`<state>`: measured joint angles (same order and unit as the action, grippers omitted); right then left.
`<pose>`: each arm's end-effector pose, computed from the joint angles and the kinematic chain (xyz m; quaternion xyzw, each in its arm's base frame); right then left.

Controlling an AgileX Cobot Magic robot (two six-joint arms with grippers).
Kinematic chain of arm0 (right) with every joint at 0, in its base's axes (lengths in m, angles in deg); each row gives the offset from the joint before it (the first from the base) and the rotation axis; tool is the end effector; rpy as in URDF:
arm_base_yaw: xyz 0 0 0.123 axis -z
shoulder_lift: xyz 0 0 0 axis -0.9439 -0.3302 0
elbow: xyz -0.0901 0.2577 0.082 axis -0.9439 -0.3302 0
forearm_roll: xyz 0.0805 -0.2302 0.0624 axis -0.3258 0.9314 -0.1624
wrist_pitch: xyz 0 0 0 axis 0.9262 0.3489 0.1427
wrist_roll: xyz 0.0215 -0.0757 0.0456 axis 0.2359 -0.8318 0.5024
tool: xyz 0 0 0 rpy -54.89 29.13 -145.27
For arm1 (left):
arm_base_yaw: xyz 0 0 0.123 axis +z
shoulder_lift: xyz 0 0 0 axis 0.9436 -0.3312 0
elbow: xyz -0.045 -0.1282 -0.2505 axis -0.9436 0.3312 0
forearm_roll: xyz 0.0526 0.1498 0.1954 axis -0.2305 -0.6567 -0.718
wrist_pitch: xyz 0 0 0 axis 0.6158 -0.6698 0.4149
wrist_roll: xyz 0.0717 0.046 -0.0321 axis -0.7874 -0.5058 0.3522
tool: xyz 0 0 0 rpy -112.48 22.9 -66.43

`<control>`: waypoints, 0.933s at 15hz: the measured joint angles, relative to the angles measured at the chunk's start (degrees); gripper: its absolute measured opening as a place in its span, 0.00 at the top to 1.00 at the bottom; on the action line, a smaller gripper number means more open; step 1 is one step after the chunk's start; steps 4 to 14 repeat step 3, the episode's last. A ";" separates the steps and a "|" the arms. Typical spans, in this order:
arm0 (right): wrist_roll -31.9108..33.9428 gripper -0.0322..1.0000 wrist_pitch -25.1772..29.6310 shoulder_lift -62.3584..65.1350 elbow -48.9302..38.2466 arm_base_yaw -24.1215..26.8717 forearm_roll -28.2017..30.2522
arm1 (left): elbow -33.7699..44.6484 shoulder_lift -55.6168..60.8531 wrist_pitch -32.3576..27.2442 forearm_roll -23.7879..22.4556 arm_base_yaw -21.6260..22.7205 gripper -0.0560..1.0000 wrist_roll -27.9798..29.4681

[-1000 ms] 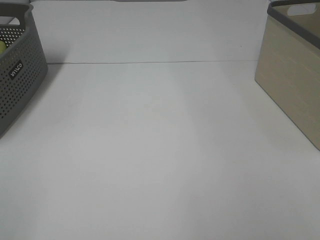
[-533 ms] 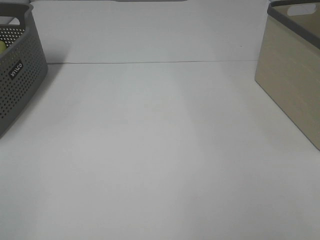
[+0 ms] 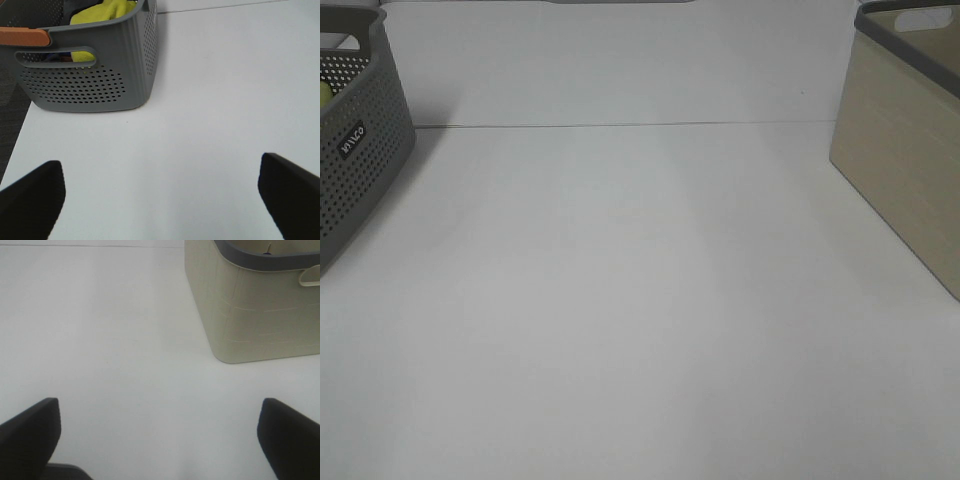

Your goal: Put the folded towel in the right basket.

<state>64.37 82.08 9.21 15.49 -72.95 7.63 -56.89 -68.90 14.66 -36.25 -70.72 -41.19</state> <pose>-0.0062 0.0007 0.2775 -0.0233 0.8522 0.0122 0.5226 -0.0051 -0.0005 0.2772 0.0159 0.8495 0.0063 0.5274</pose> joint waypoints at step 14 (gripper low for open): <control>0.00 0.02 0.00 0.00 0.00 0.00 0.00 | 0.00 0.00 0.00 0.00 0.00 0.01 0.00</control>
